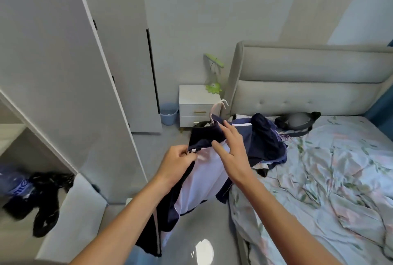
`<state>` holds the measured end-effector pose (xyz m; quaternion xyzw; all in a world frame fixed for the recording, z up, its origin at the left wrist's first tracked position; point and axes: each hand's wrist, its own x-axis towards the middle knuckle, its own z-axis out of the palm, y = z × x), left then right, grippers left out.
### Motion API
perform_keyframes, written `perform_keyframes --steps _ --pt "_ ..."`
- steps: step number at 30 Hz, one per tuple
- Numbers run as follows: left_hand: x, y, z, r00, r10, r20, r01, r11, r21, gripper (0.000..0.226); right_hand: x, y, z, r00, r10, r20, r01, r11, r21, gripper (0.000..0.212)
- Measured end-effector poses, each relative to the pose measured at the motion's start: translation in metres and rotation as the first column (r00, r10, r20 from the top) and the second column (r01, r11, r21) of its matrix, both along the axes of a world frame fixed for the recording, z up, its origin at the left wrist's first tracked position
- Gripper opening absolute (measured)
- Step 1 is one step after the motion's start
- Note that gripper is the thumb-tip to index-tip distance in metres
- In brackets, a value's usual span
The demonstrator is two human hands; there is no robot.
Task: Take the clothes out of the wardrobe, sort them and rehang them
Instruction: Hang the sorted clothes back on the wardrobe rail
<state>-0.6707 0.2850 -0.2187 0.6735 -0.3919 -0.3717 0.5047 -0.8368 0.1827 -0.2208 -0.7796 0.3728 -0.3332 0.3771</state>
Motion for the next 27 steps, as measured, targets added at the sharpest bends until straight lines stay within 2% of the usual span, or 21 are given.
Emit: perform_keyframes --steps 6,8,12,15,16,19,22,27 --pt "0.017 -0.048 -0.007 0.99 0.1 -0.102 -0.104 0.994 -0.026 0.03 0.046 -0.033 -0.017 0.977 -0.081 0.198 0.039 0.977 0.211 0.036" --pt "0.019 -0.074 -0.011 0.984 0.148 -0.098 -0.151 0.988 -0.025 0.033 0.061 -0.058 -0.017 0.968 -0.148 0.204 0.094 0.964 0.25 0.03" --pt "0.028 -0.133 -0.024 0.965 0.254 -0.059 -0.252 0.967 0.046 0.038 0.086 -0.129 -0.021 0.969 -0.164 0.184 0.101 0.945 0.312 0.043" --pt "0.037 -0.174 -0.03 0.956 0.292 -0.014 -0.291 0.954 0.07 0.036 0.101 -0.18 -0.026 0.968 -0.187 0.167 0.066 0.833 0.55 0.051" --pt "0.04 -0.187 -0.032 0.952 0.308 0.008 -0.307 0.949 0.076 0.037 0.106 -0.196 -0.028 0.968 -0.181 0.174 0.037 0.789 0.613 0.048" --pt "0.049 -0.219 -0.039 0.939 0.339 0.057 -0.343 0.936 0.084 0.042 0.122 -0.239 -0.023 0.986 -0.086 0.14 -0.038 0.709 0.704 0.019" --pt "0.058 -0.242 -0.046 0.926 0.373 0.053 -0.377 0.922 0.092 0.043 0.14 -0.269 -0.019 0.994 0.016 0.107 -0.091 0.663 0.743 0.002" --pt "0.084 -0.272 -0.053 0.899 0.436 0.037 -0.437 0.894 0.099 0.041 0.186 -0.299 -0.03 0.993 0.115 0.032 -0.101 0.668 0.737 0.025"
